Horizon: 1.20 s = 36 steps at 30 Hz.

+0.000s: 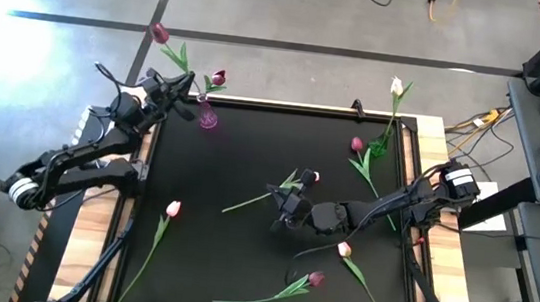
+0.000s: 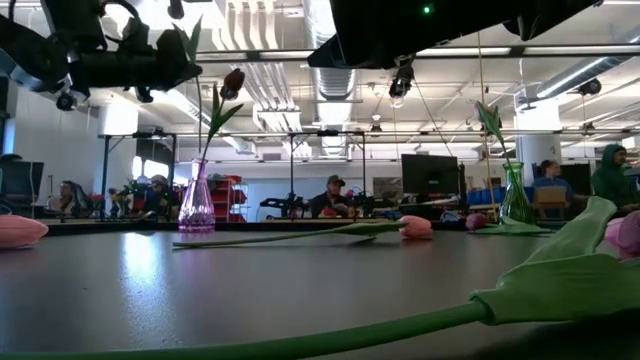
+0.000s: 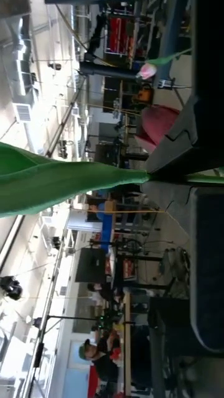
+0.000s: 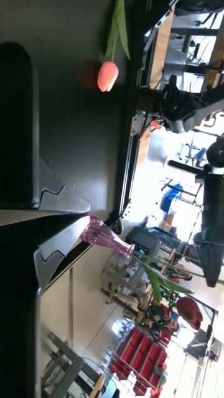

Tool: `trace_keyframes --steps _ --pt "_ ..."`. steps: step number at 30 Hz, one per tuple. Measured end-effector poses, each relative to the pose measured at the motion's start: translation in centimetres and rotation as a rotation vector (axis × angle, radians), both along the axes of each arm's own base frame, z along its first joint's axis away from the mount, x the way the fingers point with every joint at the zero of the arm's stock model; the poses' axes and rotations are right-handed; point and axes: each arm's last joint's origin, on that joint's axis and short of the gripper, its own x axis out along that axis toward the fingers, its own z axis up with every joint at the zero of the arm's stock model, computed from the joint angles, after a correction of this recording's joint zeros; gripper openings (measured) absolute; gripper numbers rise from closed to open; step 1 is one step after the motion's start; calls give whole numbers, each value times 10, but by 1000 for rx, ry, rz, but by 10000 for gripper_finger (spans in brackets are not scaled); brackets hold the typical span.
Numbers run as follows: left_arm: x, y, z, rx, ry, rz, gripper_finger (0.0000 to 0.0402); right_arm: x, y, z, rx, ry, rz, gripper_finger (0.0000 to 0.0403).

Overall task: Sort flowers into vase by color
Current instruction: Put the red flower into the violet vase

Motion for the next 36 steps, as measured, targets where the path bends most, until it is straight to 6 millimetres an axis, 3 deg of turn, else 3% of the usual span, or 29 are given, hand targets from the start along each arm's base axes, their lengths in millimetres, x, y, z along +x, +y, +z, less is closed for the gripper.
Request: trace_keyframes --steps 22,36 --pt "7 15 -33 -91 95 115 3 0 0 0 1 0 -1 9" --pt "11 21 -45 -100 211 158 98 0 0 0 1 0 -1 9"
